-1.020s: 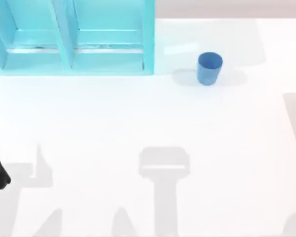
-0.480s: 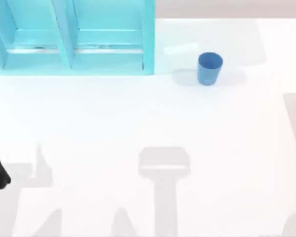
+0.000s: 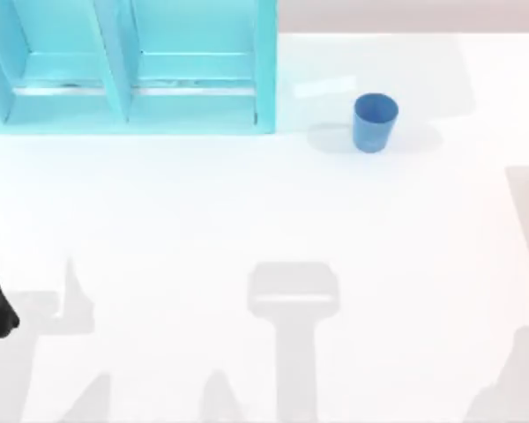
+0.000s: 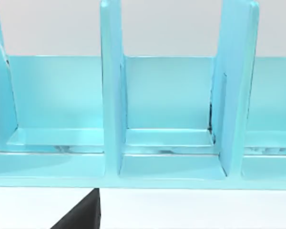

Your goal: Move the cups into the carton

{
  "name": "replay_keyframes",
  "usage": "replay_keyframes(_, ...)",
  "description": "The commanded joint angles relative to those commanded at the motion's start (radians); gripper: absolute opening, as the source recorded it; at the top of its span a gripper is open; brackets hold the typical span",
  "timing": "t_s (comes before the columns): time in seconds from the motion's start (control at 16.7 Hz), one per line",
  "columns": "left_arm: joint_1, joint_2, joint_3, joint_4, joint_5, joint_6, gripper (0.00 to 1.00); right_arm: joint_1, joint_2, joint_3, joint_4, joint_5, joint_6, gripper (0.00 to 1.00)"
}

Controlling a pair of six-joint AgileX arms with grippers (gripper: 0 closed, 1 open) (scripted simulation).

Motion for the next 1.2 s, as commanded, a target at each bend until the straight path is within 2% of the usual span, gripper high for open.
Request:
replay_keyframes(0.3,0.000,0.000,0.000,0.000,0.000,0.000,1.00,0.002,-0.005,0.213,-0.210,0.001,-0.002,1.00)
replay_keyframes(0.78,0.000,0.000,0.000,0.000,0.000,0.000,1.00,0.032,0.028,0.260,-0.229,0.007,0.031,1.00)
replay_keyframes(0.96,0.000,0.000,0.000,0.000,0.000,0.000,1.00,0.144,0.145,0.383,-0.185,0.027,0.153,1.00)
replay_keyframes(1.2,0.000,0.000,0.000,0.000,0.000,0.000,1.00,0.388,0.434,0.670,-0.135,0.072,0.418,1.00)
